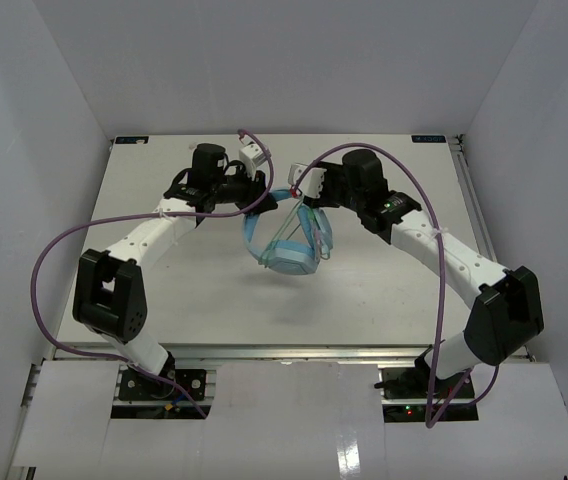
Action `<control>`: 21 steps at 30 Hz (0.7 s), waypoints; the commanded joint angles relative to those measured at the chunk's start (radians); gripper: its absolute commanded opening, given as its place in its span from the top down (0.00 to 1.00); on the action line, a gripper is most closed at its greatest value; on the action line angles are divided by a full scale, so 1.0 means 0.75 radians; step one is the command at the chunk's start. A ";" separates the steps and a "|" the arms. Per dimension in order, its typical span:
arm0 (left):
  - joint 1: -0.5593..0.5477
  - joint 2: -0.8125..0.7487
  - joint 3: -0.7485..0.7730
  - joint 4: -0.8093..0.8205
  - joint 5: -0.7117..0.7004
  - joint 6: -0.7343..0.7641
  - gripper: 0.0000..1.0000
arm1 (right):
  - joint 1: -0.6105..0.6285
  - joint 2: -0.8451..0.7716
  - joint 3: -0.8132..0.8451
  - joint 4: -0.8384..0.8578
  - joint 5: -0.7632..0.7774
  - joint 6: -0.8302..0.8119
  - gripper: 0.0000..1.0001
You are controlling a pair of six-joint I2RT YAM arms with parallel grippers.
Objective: Wrap the headphones
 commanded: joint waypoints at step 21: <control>0.062 0.041 0.114 0.000 0.015 -0.080 1.00 | -0.203 -0.037 -0.120 -0.067 -0.287 0.126 0.05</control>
